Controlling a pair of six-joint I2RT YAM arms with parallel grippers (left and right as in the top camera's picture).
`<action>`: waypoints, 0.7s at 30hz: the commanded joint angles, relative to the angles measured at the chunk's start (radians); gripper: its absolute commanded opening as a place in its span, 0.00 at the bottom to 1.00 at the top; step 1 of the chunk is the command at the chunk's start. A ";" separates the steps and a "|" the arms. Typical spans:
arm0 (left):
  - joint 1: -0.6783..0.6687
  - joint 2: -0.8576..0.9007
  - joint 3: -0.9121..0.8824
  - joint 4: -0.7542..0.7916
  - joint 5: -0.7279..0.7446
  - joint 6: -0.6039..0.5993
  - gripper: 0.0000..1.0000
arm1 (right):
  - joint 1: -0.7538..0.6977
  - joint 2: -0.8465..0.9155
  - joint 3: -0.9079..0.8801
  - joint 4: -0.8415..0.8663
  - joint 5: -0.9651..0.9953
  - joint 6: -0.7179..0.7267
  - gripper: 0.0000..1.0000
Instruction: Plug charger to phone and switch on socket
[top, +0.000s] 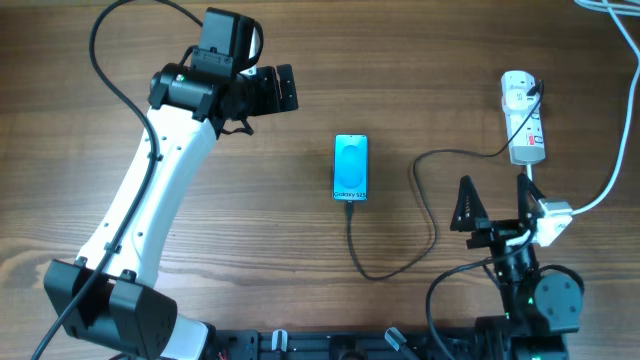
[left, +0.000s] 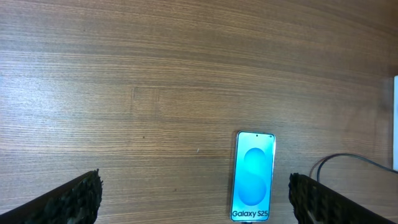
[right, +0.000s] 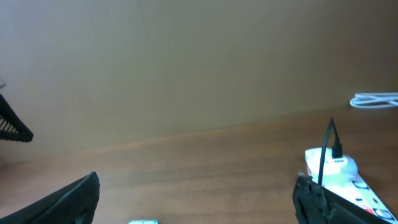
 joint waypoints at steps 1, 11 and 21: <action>0.002 0.008 0.000 0.002 -0.006 0.005 1.00 | 0.004 -0.046 -0.056 0.046 0.019 -0.019 1.00; 0.002 0.008 0.000 0.002 -0.006 0.005 1.00 | -0.004 -0.061 -0.157 0.208 0.053 -0.016 1.00; 0.002 0.008 0.000 0.002 -0.006 0.005 1.00 | -0.028 -0.061 -0.169 0.116 0.079 -0.019 1.00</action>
